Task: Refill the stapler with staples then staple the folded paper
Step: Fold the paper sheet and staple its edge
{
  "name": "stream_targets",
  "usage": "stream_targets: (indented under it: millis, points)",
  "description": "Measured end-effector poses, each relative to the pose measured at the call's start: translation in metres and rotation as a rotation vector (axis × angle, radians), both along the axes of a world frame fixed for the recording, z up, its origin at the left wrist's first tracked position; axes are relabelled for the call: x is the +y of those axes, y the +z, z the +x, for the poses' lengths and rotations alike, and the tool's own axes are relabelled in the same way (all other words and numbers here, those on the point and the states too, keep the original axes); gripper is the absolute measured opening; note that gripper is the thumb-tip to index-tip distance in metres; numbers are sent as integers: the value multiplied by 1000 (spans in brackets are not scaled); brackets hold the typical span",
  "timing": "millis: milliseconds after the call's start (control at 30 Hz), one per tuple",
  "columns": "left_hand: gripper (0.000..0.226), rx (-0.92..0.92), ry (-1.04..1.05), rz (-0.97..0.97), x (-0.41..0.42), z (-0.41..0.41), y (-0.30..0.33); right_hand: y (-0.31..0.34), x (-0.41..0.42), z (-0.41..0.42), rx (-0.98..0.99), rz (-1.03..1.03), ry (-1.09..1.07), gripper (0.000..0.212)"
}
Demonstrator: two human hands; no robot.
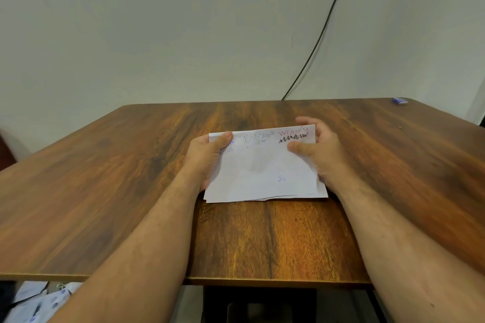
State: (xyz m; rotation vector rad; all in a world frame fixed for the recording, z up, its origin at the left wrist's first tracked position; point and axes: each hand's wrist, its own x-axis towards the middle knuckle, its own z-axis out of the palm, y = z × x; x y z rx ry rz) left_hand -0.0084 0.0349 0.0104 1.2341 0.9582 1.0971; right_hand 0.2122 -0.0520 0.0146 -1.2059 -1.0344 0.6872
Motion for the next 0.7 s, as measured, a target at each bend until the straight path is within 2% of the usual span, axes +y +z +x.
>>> stream_targets:
  millis: [67, 133, 333, 467, 567, 700]
  points:
    - [28, 15, 14, 14, 0, 0, -1, -3, -1, -5, -160, 39, -112, 50]
    - [24, 25, 29, 38, 1, 0, -2, -6, -2, -10, -319, 45, -184, 40]
    - [27, 26, 37, 48, -2, 1, -1, -6, -1, -12, -467, 120, -321, 24]
    - [29, 31, 39, 85, -5, 0, -1, -7, 2, -10, -593, 157, -373, 32]
    - [26, 54, 41, 120, -6, 0, -2, -9, 4, -6, -862, 155, -469, 48]
    - [22, 31, 36, 142, -9, 1, 0, -12, 6, -15, -1145, 199, -517, 40]
